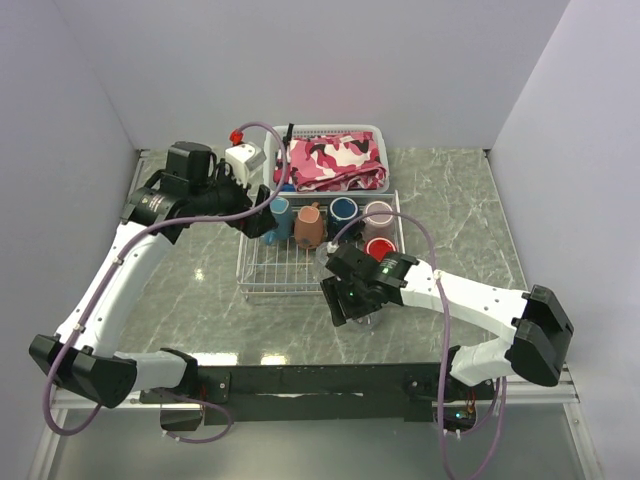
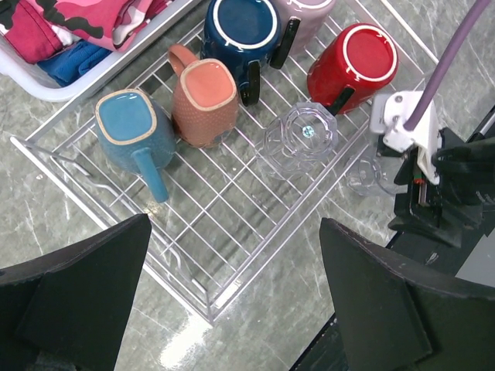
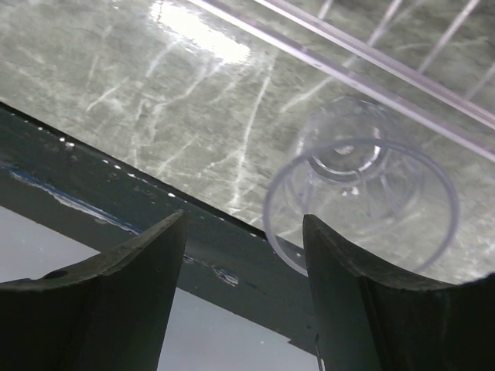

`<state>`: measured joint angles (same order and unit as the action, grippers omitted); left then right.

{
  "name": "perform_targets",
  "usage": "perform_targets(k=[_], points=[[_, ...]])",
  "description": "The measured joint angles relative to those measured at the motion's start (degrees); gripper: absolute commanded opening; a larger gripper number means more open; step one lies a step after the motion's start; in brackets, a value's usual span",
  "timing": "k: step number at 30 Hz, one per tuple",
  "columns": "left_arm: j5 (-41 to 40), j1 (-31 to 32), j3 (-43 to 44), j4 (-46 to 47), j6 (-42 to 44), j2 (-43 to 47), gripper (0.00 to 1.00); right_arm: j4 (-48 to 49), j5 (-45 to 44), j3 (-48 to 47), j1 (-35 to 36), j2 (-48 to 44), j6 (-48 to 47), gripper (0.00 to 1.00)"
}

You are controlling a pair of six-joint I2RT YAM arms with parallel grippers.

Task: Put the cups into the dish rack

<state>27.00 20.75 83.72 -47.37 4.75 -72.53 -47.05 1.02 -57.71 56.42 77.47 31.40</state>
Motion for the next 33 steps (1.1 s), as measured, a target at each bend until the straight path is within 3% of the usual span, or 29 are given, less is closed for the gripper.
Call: perform_targets(k=[17,20,21,24,33], points=[[0.6,-1.4,3.2,0.5,-1.6,-0.9,0.96,4.5,0.3,4.8,2.3,2.8,0.7,0.39],[0.9,-1.4,3.7,0.6,-1.6,-0.9,0.96,5.2,0.1,4.8,2.6,3.5,0.7,0.23],[1.1,-1.5,3.7,0.6,-1.6,-0.9,0.96,5.8,-0.2,4.8,2.7,3.6,0.8,0.13],[1.3,-1.5,3.7,0.6,-1.6,-0.9,0.97,5.4,-1.9,4.1,2.8,3.7,0.6,0.0],[3.2,-1.6,6.8,-0.5,-2.5,-0.8,0.96,0.0,-3.1,0.2,3.3,3.7,0.9,0.0]])
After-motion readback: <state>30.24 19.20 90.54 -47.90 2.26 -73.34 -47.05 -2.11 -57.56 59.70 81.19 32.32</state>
